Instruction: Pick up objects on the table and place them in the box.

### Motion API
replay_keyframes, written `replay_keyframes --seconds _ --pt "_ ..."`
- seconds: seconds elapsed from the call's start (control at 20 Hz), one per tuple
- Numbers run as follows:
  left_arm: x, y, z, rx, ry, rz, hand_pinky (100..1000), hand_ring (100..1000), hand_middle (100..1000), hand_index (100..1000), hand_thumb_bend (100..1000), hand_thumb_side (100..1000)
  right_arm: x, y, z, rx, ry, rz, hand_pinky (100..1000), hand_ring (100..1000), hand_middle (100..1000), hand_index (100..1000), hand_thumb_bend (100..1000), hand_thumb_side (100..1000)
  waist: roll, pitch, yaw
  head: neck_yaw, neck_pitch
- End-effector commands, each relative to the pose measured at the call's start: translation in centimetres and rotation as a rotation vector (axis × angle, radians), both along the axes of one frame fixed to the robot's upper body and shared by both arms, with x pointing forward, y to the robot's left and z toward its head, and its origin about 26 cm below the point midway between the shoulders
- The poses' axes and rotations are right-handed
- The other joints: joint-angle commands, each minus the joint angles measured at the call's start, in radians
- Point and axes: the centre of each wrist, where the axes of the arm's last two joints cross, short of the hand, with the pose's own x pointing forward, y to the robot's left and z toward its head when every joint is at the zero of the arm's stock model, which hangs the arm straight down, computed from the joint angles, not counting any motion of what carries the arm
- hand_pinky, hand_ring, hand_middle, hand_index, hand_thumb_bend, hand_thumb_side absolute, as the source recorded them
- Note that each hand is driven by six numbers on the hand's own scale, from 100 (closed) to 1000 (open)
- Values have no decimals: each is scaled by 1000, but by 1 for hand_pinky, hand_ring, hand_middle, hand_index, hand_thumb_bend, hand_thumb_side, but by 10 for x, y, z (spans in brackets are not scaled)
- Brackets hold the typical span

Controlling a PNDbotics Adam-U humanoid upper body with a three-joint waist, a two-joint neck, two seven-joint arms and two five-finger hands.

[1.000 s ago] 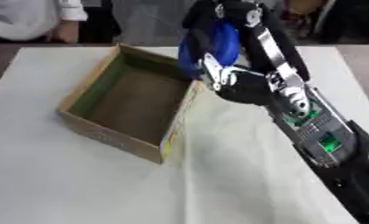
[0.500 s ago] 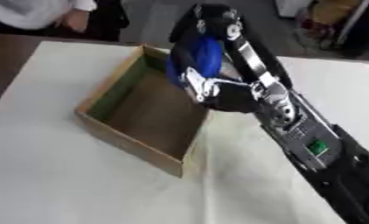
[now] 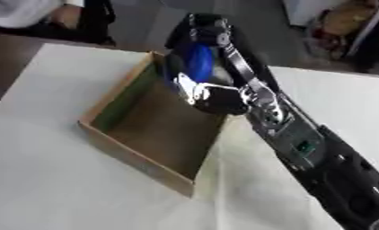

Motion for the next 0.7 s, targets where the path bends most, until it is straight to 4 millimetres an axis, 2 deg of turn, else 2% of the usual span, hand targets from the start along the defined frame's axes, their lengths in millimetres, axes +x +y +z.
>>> replay_keyframes --seconds 0.05,0.25,0.3,0.35,0.4,0.45,0.5,0.55,0.6,0.65,0.7 --pt "-5 -5 10 4 -36 -34 671 700 899 764 101 735 1 -7 16 -5 -66 -16 100 100 234 448 100 155 0 -13 12 -24 -24" --pt "-6 -10 17 1 -50 -59 673 701 899 764 104 734 8 -12 19 13 -99 -17 100 100 253 458 100 188 -17 -6 39 -35 -40" --pt "-6 -11 18 0 -53 -63 673 701 899 764 104 734 10 -13 19 19 -108 -14 100 137 306 475 100 230 -20 -5 42 -36 -43" --pt "-6 -12 19 0 -55 -67 673 701 899 764 104 734 11 -14 19 25 -118 -6 100 162 320 481 100 249 -22 -4 43 -36 -46" --pt "-6 -12 20 0 -56 -69 673 701 899 764 104 734 12 -14 18 20 -126 1 100 217 354 502 100 265 -24 -3 43 -35 -48" --pt "-6 -12 20 1 -56 -71 672 701 899 764 104 734 13 -15 16 8 -132 5 100 341 442 570 100 257 -25 -3 43 -34 -49" --pt "-6 -12 20 3 -57 -71 673 701 899 764 104 735 13 -16 16 -19 -141 1 106 544 613 715 100 423 -26 -2 42 -31 -50" --pt "-6 -12 20 4 -57 -69 673 701 899 765 103 735 14 -17 14 -57 -147 -15 451 731 763 829 100 657 -27 -3 42 -26 -50" --pt "-6 -11 20 5 -57 -68 673 701 899 765 103 735 15 -17 13 -89 -151 -34 504 758 781 846 100 693 -28 -3 41 -23 -50" --pt "-6 -11 20 6 -57 -66 673 702 899 765 104 734 16 -17 11 -117 -150 -50 651 832 838 898 100 796 -28 -3 40 -18 -50" --pt "-6 -11 20 6 -57 -65 673 702 899 765 103 735 17 -16 10 -138 -150 -59 593 802 814 876 100 754 -27 -4 39 -15 -50"
